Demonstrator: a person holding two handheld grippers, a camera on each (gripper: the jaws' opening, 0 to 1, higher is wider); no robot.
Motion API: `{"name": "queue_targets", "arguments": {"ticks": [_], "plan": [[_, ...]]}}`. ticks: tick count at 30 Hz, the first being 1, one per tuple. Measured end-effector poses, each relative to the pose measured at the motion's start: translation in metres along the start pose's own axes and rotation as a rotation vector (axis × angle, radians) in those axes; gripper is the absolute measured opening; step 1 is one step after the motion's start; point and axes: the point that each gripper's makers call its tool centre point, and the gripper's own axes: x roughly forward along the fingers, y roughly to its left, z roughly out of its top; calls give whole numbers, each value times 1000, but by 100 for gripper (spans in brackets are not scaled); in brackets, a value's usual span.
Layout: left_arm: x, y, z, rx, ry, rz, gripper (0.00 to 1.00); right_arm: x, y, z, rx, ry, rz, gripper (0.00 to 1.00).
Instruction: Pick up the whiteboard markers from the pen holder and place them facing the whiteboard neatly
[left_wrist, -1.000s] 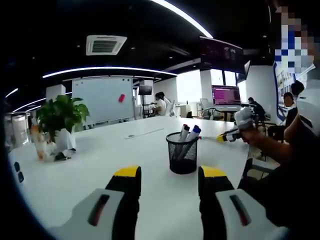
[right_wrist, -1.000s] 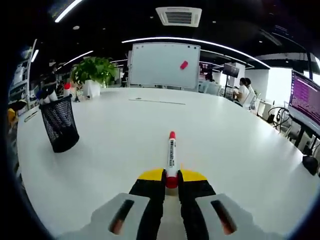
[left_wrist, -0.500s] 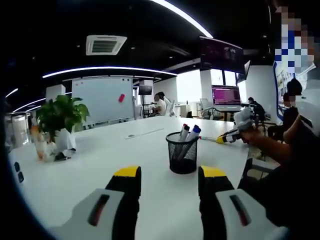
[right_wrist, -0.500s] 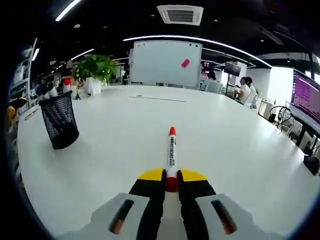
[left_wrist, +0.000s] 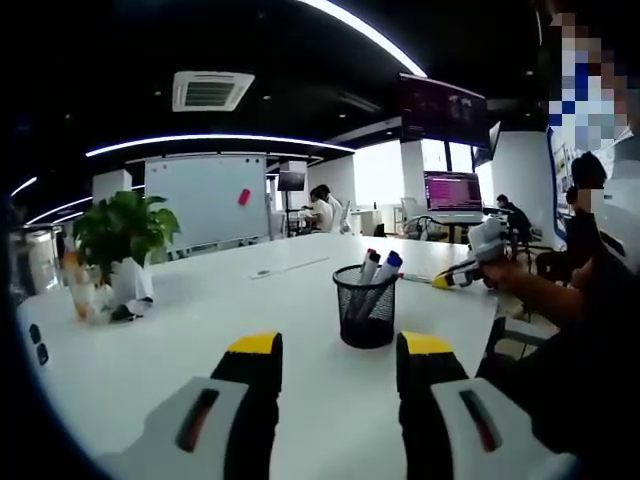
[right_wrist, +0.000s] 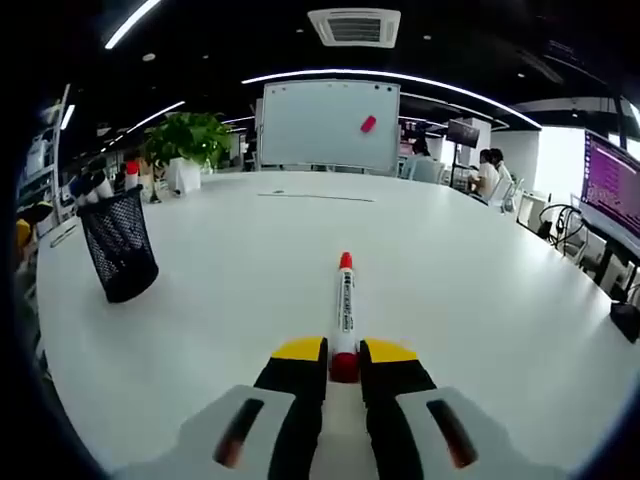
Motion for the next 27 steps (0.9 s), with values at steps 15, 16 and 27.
{"name": "queue_targets", "arguments": {"ticks": [15, 16, 27], "plan": [[-1, 0, 1, 1, -2, 2, 47, -1, 4, 0, 22, -5, 38, 28], [-1, 0, 1, 1, -2, 2, 47, -1, 4, 1, 25, -6, 44, 28], [0, 1, 0, 3, 1, 4, 47, -5, 0, 17, 33, -74, 60, 34]]}}
